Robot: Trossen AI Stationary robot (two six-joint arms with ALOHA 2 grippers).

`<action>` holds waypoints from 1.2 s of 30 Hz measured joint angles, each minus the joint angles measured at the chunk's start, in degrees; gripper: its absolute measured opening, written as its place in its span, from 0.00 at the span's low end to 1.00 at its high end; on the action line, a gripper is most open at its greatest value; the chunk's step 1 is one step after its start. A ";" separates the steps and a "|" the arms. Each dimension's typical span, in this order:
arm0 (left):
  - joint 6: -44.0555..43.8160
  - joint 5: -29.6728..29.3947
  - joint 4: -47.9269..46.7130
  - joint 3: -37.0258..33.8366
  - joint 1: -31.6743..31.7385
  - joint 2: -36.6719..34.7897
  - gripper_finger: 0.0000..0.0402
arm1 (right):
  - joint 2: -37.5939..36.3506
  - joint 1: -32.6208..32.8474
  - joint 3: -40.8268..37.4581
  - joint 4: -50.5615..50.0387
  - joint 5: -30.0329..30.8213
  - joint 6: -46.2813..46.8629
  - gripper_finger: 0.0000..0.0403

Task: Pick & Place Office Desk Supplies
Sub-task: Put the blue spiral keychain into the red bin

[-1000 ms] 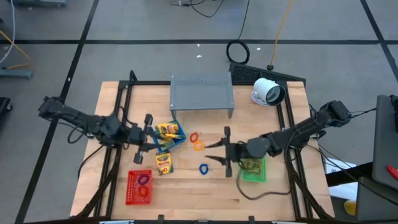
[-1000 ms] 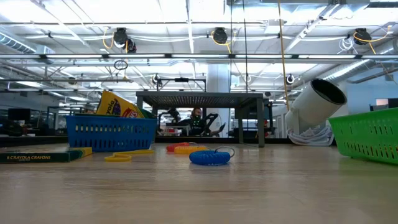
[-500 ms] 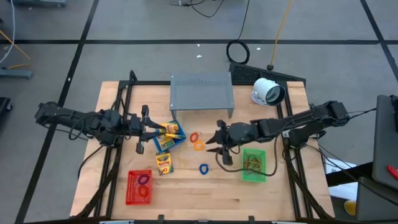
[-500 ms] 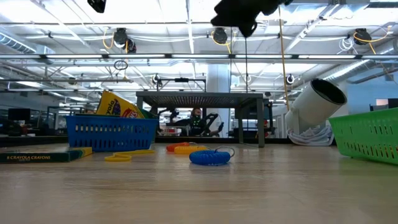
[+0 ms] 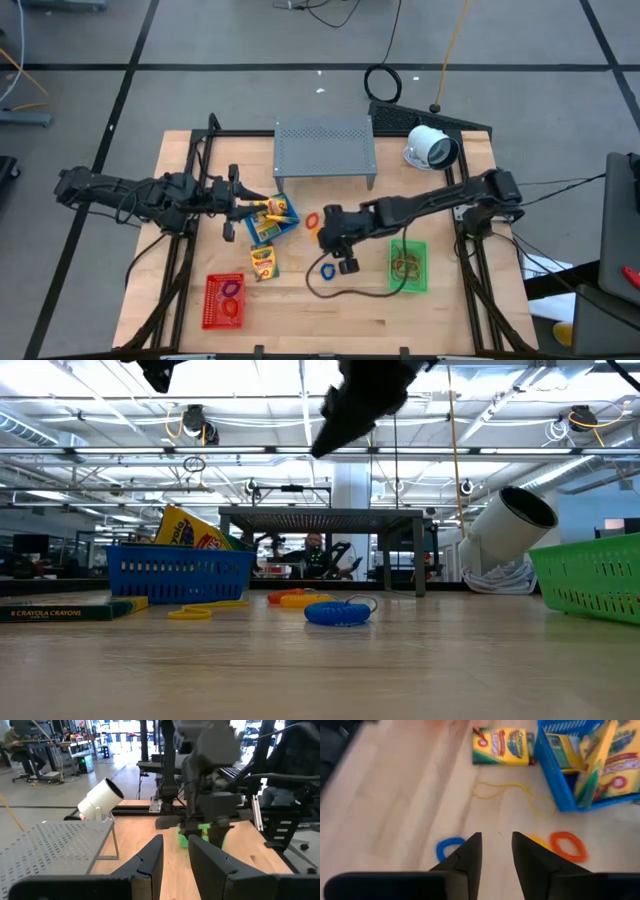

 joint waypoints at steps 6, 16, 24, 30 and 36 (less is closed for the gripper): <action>1.06 0.01 -0.72 0.01 0.00 -1.85 0.25 | 4.33 3.39 12.04 -13.19 6.62 -2.76 0.26; 0.11 0.19 -4.60 0.11 -1.27 -7.23 0.25 | 21.74 7.40 34.67 -34.63 5.20 -7.31 0.35; -1.57 0.19 -4.79 0.11 -4.07 -6.64 0.25 | 27.74 7.15 37.35 -37.84 5.10 -7.77 0.35; -0.40 0.16 -4.75 0.11 -6.15 -6.27 0.25 | 28.17 6.79 37.37 -37.31 5.01 -7.16 0.35; -0.15 0.15 -4.62 0.11 -7.33 -6.29 0.25 | 28.14 5.52 36.90 -36.42 4.85 -4.87 0.35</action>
